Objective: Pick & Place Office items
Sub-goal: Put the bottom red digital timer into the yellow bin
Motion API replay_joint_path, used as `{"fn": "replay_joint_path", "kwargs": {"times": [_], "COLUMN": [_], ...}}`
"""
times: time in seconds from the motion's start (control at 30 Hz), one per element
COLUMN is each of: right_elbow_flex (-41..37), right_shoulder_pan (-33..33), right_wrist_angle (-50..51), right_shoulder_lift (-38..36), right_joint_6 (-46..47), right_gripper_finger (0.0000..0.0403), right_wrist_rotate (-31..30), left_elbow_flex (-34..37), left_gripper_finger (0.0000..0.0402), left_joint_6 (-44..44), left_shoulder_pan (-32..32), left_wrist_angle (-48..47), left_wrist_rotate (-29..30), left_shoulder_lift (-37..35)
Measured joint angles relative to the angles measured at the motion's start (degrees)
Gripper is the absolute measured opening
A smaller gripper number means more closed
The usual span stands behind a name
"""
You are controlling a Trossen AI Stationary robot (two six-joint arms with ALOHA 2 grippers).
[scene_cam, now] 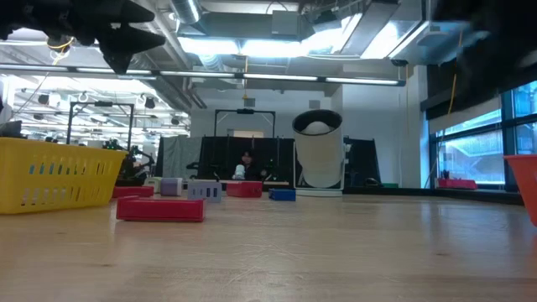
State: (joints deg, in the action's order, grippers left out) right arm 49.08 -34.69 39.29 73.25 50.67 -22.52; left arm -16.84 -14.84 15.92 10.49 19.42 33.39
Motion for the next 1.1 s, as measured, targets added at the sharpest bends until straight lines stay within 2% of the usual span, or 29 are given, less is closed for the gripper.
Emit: {"fn": "replay_joint_path", "kwargs": {"times": [0.1, 0.17, 0.27, 0.33, 0.57, 0.83, 0.97, 1.1], "right_elbow_flex": [0.0, 0.0, -0.24, -0.99, -7.38, -16.33, -20.54, -24.41], "right_shoulder_pan": [0.41, 0.66, 0.3, -0.35, -0.65, 0.17, 0.68, 2.84], "right_wrist_angle": [-0.31, -0.48, -0.59, -0.71, -3.06, -5.4, -11.92, -24.5], "right_shoulder_lift": [0.0, 0.0, 0.0, -0.11, -5.08, -19.5, -27.51, -33.77], "right_joint_6": [-1.35, -0.41, 0.0, 1.62, 3.83, 2.14, -5.93, -22.57], "right_gripper_finger": [0.0211, 0.0211, 0.0211, 0.0211, 0.0211, 0.0211, 0.0211, 0.0211], "right_wrist_rotate": [-18.46, -27.91, -38.09, -41.93, -41.2, -41.75, -39.71, -33.35], "left_elbow_flex": [0.0, -0.02, -0.02, -0.02, -0.02, -0.02, -0.02, -0.02], "left_gripper_finger": [0.0198, 0.0198, 0.0198, 0.0198, 0.0198, 0.0198, 0.0199, 0.0199], "left_joint_6": [0.05, 0.01, 0.01, 0.56, 3.78, 4.03, 2.08, 0.67], "left_shoulder_pan": [-0.01, 0.0, 0.11, 0.26, 0.48, 0.48, 0.47, 0.46], "left_wrist_angle": [1.25, 2.32, 2.59, 2.61, 2.63, 2.79, 2.75, 2.69], "left_wrist_rotate": [0.14, 0.3, 0.09, -1.12, -1.53, -1.63, -4.3, -5.44], "left_shoulder_lift": [0.0, -0.02, -0.02, -0.02, -0.02, -0.02, 1.08, 4.02]}}
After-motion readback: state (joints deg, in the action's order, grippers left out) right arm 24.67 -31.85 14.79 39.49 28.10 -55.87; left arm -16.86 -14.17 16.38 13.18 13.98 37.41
